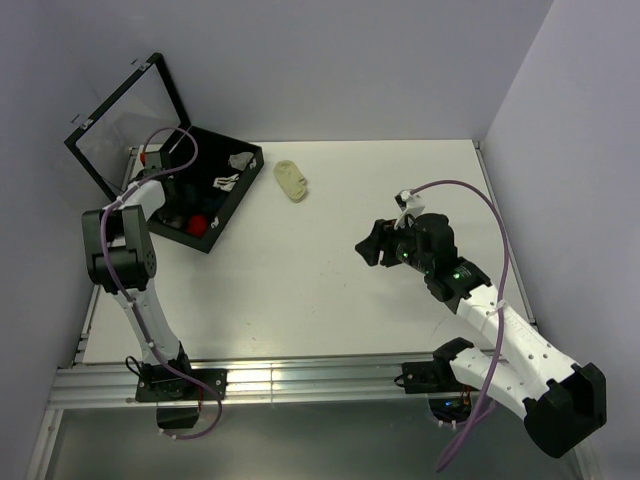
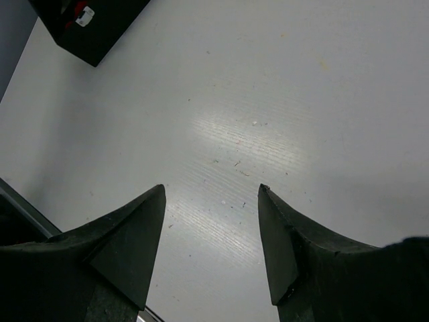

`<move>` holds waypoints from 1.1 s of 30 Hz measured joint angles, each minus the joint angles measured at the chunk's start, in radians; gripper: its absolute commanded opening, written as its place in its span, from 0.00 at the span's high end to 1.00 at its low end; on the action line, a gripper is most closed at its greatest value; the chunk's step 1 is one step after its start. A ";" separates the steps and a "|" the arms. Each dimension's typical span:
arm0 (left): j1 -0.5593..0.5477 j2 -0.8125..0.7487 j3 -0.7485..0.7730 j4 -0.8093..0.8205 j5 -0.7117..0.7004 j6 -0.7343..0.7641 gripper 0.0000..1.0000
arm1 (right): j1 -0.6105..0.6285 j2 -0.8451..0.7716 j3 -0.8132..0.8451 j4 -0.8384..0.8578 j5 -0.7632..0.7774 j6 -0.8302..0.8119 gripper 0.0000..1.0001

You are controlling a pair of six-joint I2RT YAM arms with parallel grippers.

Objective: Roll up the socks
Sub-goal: Place the sock in the storage box.

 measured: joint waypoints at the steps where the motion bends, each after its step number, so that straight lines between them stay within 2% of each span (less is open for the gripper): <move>1: 0.002 0.011 0.017 -0.020 0.005 0.000 1.00 | 0.000 0.001 0.000 0.000 0.000 -0.001 0.36; 6: 0.010 0.059 0.101 -0.126 0.026 0.001 1.00 | 0.000 0.016 0.000 0.000 -0.001 -0.002 0.36; 9: 0.012 0.075 0.132 -0.167 0.032 0.001 0.92 | 0.000 0.018 0.000 -0.001 -0.001 -0.002 0.36; 10: 0.012 0.075 0.133 -0.168 0.033 0.001 0.86 | 0.000 0.018 0.000 -0.001 -0.001 -0.002 0.36; 13: 0.013 0.066 0.122 -0.156 0.035 0.000 0.76 | -0.001 0.018 0.000 -0.002 -0.001 -0.002 0.36; 20: 0.014 0.055 0.115 -0.150 0.032 -0.011 0.65 | -0.002 0.017 0.000 -0.008 -0.005 -0.002 0.36; 28: 0.015 0.034 0.112 -0.166 0.029 -0.056 0.58 | -0.004 -0.008 0.000 -0.022 -0.007 -0.003 0.36; 30: 0.014 0.025 0.111 -0.171 0.031 -0.062 0.50 | -0.004 -0.017 0.000 -0.027 -0.006 -0.004 0.36; 33: 0.014 0.010 0.112 -0.196 0.036 -0.079 0.48 | -0.004 -0.026 0.002 -0.035 -0.002 -0.010 0.36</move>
